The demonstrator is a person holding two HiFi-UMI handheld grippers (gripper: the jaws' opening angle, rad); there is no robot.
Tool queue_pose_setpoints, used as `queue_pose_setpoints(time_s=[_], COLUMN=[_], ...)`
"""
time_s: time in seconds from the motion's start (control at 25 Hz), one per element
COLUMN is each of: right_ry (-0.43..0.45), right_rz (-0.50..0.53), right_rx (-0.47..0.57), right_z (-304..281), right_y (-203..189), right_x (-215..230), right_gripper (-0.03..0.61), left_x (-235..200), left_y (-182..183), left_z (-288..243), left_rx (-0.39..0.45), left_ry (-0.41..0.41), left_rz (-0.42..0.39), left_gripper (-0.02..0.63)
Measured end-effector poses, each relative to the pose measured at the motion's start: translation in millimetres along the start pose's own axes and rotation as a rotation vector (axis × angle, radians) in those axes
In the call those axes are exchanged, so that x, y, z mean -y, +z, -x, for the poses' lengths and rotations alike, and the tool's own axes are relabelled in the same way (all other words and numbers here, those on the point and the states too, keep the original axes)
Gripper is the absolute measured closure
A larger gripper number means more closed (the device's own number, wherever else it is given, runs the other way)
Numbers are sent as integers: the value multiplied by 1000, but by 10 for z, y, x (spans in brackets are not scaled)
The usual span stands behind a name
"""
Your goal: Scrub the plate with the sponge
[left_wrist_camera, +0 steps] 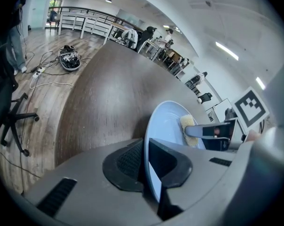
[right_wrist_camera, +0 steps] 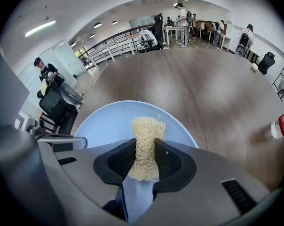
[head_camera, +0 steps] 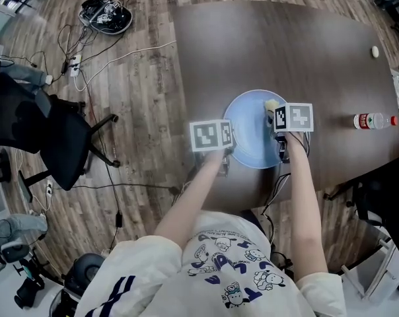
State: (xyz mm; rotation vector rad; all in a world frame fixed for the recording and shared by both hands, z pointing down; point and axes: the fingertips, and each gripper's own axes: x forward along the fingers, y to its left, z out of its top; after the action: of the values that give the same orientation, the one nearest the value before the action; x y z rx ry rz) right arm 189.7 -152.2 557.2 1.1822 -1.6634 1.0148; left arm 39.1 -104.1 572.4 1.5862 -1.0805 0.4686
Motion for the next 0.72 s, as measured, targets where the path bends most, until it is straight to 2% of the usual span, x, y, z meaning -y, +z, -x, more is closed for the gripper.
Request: queue_pose_setpoints(time_s=[0.72], right_ry=[-75], right_rz=[-10], right_rx=[-39], right_z=[171], right_y=[-442], right_x=[262], right_gripper=[459], left_x=[-10], left_y=[-3], left_z=[-20], left_rx=[13], left_ry=[6], left_rz=[25], left_gripper=[583])
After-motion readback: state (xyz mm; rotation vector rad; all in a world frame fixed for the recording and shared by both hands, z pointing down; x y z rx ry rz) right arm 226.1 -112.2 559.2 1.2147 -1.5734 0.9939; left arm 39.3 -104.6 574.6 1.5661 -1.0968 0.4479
